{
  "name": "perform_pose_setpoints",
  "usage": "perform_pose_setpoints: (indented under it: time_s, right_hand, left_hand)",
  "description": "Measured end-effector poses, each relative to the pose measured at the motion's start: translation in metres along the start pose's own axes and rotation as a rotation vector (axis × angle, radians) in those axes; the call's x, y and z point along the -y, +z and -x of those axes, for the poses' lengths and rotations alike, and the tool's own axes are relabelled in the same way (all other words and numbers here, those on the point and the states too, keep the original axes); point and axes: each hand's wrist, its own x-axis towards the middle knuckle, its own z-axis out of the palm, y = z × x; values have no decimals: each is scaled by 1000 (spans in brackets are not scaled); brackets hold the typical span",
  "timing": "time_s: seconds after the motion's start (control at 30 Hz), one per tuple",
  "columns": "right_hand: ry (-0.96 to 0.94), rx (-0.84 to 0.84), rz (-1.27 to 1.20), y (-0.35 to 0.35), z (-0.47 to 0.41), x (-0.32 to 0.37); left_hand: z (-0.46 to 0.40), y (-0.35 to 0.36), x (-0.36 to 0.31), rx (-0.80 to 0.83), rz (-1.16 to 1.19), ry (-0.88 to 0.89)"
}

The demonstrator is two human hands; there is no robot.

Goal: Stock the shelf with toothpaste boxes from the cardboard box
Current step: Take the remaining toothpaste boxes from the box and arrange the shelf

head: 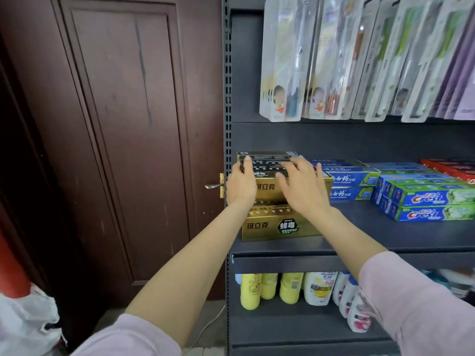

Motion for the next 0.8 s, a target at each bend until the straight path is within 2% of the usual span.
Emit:
perform_pose_setpoints:
  time_s: [0.1,0.2,0.4,0.8]
  right_hand:
    - [179,32,-48,-5,-8,-24]
    - [265,174,-250,-8,-12,-42]
    - [128,249,-462,-12,-6,-61]
    - [97,251,-510,-9,-12,-76]
  left_hand:
    - [1,14,-17,-21,-122,-31]
    - [-3,18,-23,-47,-167,-147]
    - [2,22,-22,-124,-113,-219]
    - [2,25,-28,-156,-35,-242]
